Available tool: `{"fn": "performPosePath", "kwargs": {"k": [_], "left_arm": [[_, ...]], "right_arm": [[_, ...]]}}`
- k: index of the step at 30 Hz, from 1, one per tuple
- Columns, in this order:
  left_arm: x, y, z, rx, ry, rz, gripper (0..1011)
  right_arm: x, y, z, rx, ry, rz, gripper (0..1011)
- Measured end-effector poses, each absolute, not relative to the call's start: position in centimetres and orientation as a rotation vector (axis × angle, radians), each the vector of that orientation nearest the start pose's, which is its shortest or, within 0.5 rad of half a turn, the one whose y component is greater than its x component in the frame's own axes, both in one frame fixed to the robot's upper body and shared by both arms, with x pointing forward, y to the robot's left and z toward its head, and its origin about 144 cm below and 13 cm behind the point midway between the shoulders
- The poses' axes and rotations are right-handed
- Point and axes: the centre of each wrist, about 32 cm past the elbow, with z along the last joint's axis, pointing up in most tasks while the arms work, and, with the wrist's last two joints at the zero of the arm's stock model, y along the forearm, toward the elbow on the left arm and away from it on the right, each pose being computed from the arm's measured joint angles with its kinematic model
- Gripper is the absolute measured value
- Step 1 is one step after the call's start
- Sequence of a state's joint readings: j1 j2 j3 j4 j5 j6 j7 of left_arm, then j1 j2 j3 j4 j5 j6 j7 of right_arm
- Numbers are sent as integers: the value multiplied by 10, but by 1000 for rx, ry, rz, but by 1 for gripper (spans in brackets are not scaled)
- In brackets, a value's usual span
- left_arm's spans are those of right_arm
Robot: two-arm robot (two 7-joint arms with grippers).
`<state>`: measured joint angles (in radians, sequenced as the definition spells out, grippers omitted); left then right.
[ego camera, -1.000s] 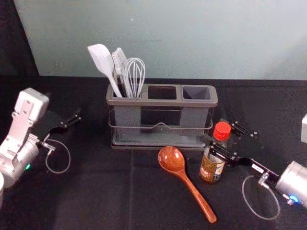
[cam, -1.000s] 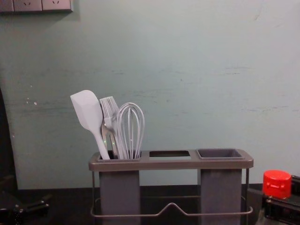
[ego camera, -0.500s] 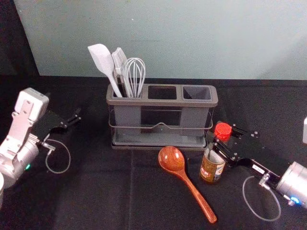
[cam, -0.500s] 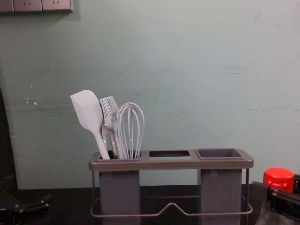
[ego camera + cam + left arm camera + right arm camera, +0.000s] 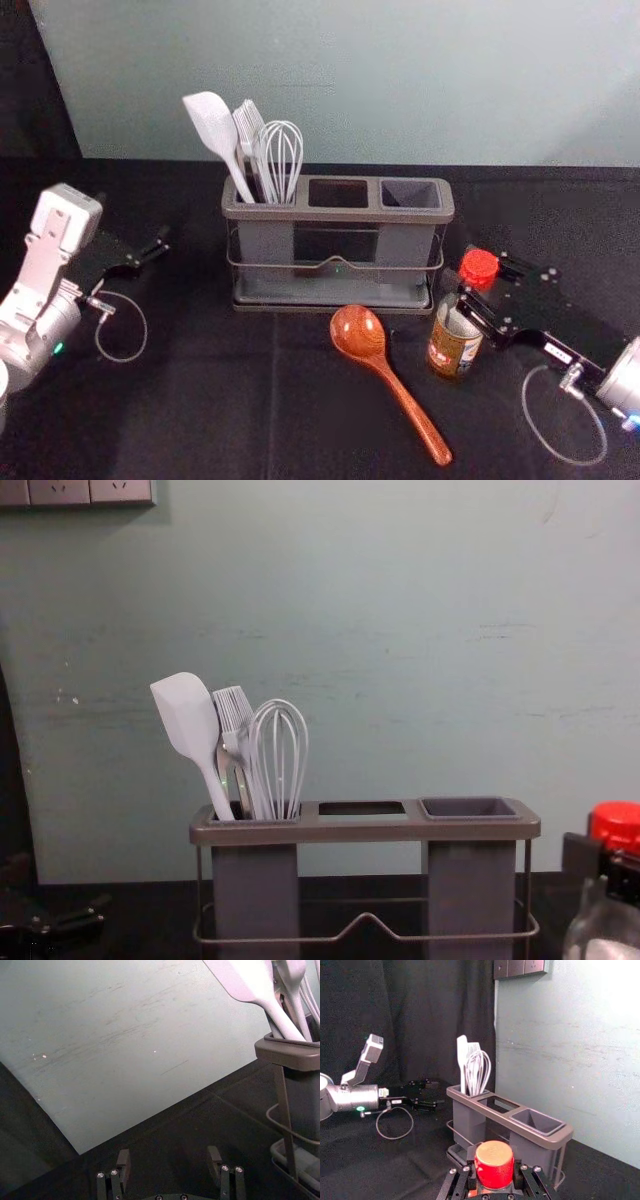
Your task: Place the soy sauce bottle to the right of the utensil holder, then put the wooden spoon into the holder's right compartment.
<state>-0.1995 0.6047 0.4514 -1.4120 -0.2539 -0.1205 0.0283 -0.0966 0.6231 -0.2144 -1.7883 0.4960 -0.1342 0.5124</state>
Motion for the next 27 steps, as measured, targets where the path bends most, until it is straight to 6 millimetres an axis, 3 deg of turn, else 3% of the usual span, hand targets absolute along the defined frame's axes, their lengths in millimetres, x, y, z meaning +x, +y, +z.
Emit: {"fn": "performPosePath", "kwargs": {"k": [13,27], "left_arm": [[489,310,1140,305,-285,1248,1005],[489,310,1140,304,-285,1248,1005]], "right_arm": [[426,-330,1188,-12,-120,-834,382],[448,-346,1186,-16,-95,-904,382]]}}
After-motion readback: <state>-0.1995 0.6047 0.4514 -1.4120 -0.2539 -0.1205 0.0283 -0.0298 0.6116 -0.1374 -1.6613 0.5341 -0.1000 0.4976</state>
